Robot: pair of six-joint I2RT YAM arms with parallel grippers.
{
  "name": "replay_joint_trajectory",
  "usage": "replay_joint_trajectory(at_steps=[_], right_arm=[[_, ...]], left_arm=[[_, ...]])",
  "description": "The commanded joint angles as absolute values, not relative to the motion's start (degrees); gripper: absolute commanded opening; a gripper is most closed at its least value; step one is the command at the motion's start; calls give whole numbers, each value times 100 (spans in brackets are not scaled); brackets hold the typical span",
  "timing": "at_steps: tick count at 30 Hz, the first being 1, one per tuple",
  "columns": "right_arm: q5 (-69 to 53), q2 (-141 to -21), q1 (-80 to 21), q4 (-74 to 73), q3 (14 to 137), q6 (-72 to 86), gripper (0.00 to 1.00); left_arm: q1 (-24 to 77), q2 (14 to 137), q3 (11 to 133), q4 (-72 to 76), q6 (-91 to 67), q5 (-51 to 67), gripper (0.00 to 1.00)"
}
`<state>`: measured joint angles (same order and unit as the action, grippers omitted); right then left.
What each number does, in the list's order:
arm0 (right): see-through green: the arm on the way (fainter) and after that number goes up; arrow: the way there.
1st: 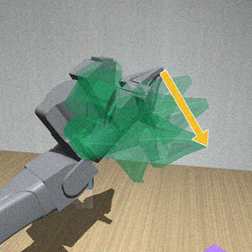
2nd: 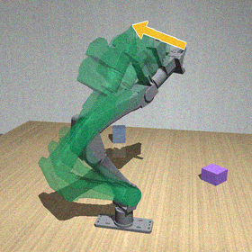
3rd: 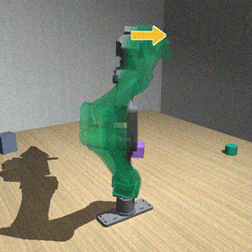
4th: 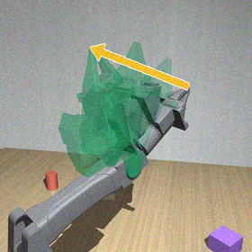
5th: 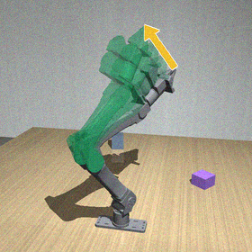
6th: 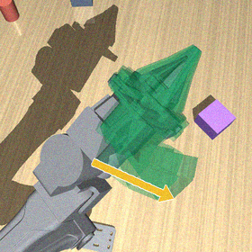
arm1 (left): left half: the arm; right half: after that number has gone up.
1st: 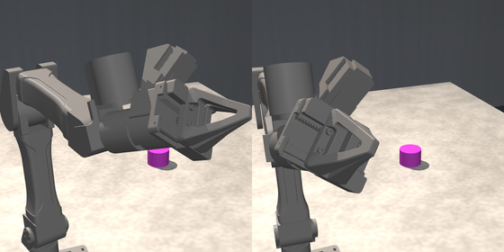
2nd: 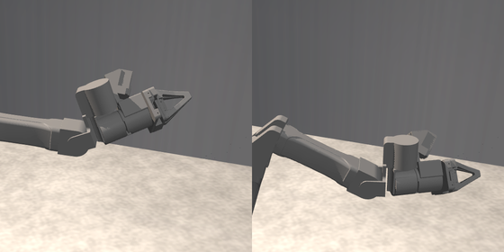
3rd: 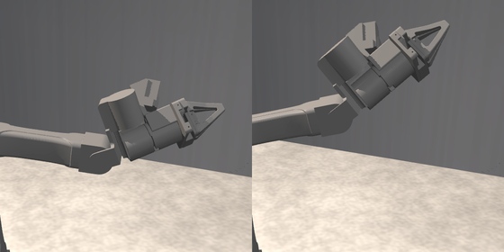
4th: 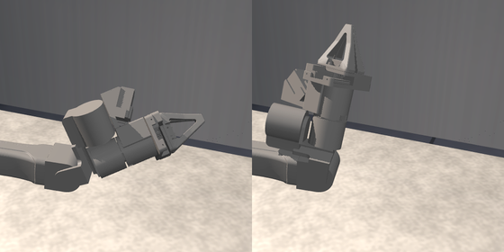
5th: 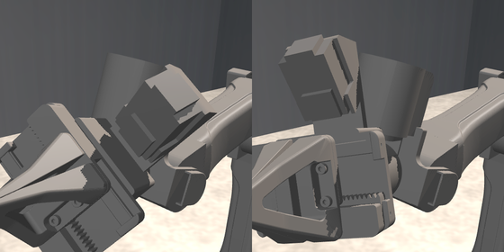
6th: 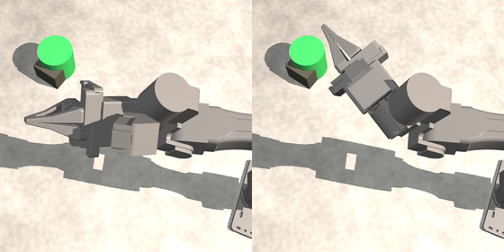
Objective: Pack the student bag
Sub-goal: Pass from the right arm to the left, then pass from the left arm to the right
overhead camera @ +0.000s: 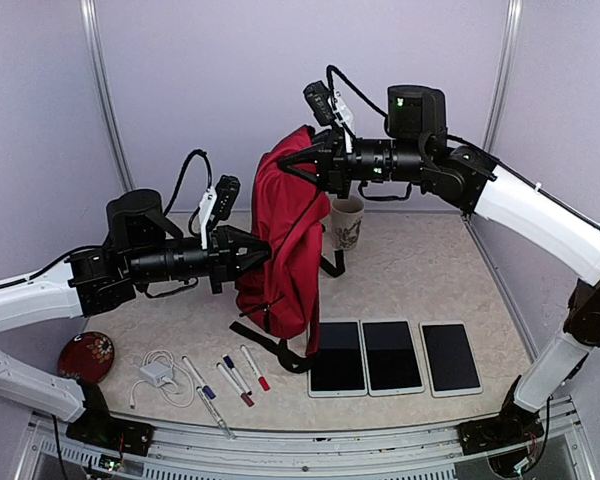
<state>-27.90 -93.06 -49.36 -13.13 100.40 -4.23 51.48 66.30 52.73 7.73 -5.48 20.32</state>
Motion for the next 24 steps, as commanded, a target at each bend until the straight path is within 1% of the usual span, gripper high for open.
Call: replay_joint_trajectory(at_steps=[1,2,3,6,8,10,12,15,17,21,24], right_arm=[[-2219,-9144,-4966,-722,10373,-237,67],[-2008,-9094,-4963,-783,10372,-199,95],[-1760,-9030,-4958,-833,10360,-148,99],[-969,-8664,-4961,-889,10155,-135,100],[-712,-8332,-4965,-853,9883,-143,100],[-797,-7974,-4966,-675,9421,-69,100],[-1160,-7649,-4966,-375,8789,67,100],[-1986,-7370,-4976,228,7820,334,100],[-2302,-7380,-5087,592,7377,482,100],[-2164,-7781,-5507,1167,6936,585,100],[-1977,-8228,-5586,1388,6920,812,100]], left_arm=[[5291,6140,5029,2118,-1102,963,0],[5313,6077,4977,2293,-1209,586,0],[5323,6024,4934,2434,-1327,210,0],[5326,5910,4851,2780,-1557,-861,0],[5326,5841,4782,2977,-1642,-1436,0],[5326,5766,4730,3159,-1737,-2006,0],[5326,5715,4705,3301,-1840,-2337,0],[5328,5677,4673,3535,-1937,-2546,0],[5334,5705,4719,3560,-1972,-2533,0],[5367,5743,4736,3599,-2047,-2546,0],[5404,5731,4670,3684,-2031,-2601,0]])
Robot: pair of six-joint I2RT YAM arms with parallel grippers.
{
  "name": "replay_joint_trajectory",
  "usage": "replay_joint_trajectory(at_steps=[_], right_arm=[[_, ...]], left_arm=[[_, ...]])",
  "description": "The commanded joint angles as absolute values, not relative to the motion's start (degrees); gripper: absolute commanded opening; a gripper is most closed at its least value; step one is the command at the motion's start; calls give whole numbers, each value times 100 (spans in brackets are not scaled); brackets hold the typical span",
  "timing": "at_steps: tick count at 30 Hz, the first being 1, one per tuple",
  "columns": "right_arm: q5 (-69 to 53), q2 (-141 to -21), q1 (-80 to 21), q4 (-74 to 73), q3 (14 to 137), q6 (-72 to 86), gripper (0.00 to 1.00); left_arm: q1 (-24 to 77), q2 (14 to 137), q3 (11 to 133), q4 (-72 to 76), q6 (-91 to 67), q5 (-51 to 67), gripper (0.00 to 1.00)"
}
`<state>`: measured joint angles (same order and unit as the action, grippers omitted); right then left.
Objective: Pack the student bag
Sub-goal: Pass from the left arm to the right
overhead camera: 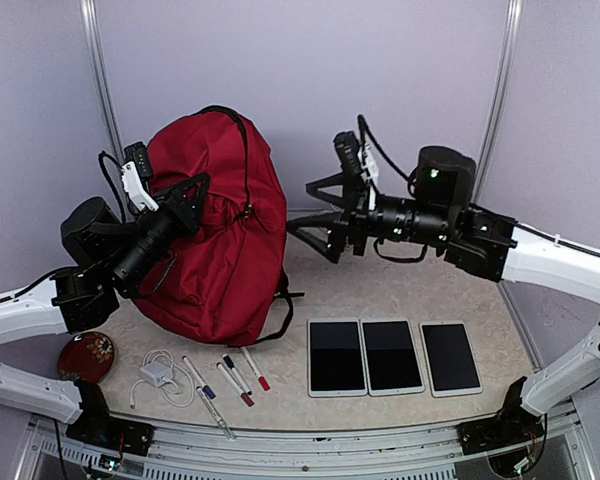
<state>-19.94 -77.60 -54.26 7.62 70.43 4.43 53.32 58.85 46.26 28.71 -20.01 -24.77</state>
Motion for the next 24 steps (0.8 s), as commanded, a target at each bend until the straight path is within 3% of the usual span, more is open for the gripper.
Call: replay_joint_trajectory(at_steps=[1,5,11,13,16,17,18,20,24], right_arm=[[-1855,-8355,-5587,1382,6937,884,100],[-1486,-8731,-5587,1711,6785,1199,100],[-2251,-9232,-5589,2403,6934,1425,96],[-2476,-9309,-5589,2577,7012,1443,80],[-2693,-9271,-5578,2807,7020,1397,33],[-2677,-9212,-5574,2771,7030,1321,13],[-2573,-9124,-5563,2681,7034,1260,0],[-2456,-8905,-5512,2414,7042,1113,0],[-2435,-8451,-5376,1464,7282,666,0]], left_arm=[[5413,5724,4653,3701,-2019,-2627,0],[5449,5666,4586,3750,-1961,-2688,0],[5458,5673,4459,3940,-2013,-2608,0],[5458,5668,4420,3962,-2045,-2593,0],[5458,5620,4351,3928,-2044,-2568,0],[5458,5584,4317,3875,-2035,-2567,0],[5458,5536,4290,3786,-2035,-2591,0],[5458,5416,4241,3556,-1975,-2691,0],[5458,5134,4211,3069,-1357,-2708,45]])
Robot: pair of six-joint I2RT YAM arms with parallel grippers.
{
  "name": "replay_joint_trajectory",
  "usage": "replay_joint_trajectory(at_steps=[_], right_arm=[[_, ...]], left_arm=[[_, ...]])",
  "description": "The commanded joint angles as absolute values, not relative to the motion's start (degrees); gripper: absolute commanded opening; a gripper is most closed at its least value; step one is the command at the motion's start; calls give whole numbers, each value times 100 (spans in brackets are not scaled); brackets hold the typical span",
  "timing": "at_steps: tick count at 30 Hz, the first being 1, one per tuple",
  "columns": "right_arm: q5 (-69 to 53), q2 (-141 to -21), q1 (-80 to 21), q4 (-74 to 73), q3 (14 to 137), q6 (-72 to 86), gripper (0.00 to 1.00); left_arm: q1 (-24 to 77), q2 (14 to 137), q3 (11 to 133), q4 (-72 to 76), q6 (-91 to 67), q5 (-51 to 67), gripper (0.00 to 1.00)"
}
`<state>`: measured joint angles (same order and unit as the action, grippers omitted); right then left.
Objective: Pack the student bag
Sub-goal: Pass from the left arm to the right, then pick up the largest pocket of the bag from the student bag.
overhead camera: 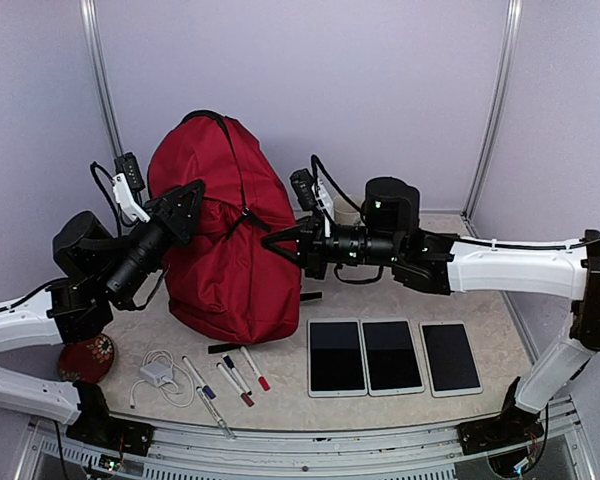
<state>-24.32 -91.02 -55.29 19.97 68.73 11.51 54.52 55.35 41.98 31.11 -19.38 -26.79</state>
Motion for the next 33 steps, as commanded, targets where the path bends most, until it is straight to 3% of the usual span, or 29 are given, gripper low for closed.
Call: replay_joint_trajectory(at_steps=[1,2,4,9,17,25,30,33], right_arm=[[-2442,-8372,-5345,1155,7423,542,0],[-2443,-8312,-5312,831,7589,374,0],[-2420,-8241,-5284,-11,7998,125,0],[-2075,-8198,-5271,-1585,9093,-138,0],[-2218,-8550,-5269,-3240,10196,-641,0],[-2645,-9328,-5270,-5044,11235,-1423,0],[-3099,-9593,-5292,-5062,11233,-1302,0],[-3266,-9527,-5308,-4791,10985,-1238,0]], left_arm=[[5458,5080,4259,2894,-1173,-2726,53],[5458,5030,4324,2640,-933,-2804,64],[5458,4889,4495,2263,-572,-2885,73],[5511,4600,4849,1602,321,-2583,79],[6394,5275,5854,734,2236,-2267,61],[6893,6448,6722,-181,3188,-1812,54],[7063,6767,6686,-146,3669,-1838,39],[7077,6747,6506,108,3839,-2042,37]])
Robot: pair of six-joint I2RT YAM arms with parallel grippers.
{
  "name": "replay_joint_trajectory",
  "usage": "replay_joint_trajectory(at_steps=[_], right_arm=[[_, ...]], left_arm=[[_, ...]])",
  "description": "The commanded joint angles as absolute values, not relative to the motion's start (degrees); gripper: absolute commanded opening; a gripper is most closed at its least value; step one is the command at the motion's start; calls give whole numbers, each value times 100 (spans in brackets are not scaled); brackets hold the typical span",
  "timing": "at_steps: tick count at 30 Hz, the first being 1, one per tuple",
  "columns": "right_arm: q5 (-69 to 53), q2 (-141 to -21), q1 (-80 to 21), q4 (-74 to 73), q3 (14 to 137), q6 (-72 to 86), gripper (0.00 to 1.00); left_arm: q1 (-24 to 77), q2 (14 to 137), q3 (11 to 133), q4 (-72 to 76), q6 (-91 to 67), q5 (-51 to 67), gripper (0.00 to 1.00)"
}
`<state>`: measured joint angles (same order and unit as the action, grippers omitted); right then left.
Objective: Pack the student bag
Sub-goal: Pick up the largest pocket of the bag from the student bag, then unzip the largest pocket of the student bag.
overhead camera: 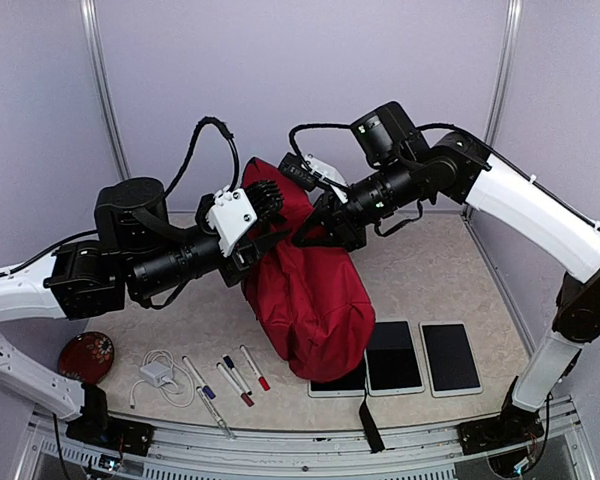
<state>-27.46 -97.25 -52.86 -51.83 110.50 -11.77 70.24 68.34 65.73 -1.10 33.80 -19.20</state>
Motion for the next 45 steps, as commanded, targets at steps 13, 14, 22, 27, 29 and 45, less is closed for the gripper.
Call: replay_joint_trajectory(at_steps=[13,14,22,27,29,45], right_arm=[[-3476,-9293,-5317,-4366,10627,-1204,0],[-3488,-9292,-5321,-4360,10626,-1196,0],[-3648,-9298,-5332,-4198,10599,-1200,0],[-3707,-9308,-5349,-4145,10568,-1208,0],[-3734,-9291,-5357,-4117,10533,-1216,0],[-3862,-8948,-5357,-3806,10149,-1305,0]], left_arm=[[7114,6717,6321,-71,4697,-2084,61],[7117,6755,6316,-52,4788,-2138,58],[7114,6967,6238,501,5252,-2643,28],[7127,7024,6141,980,5466,-2888,24],[7123,7071,6125,1143,5547,-3081,22],[6402,6187,6071,1265,2889,-2414,0]])
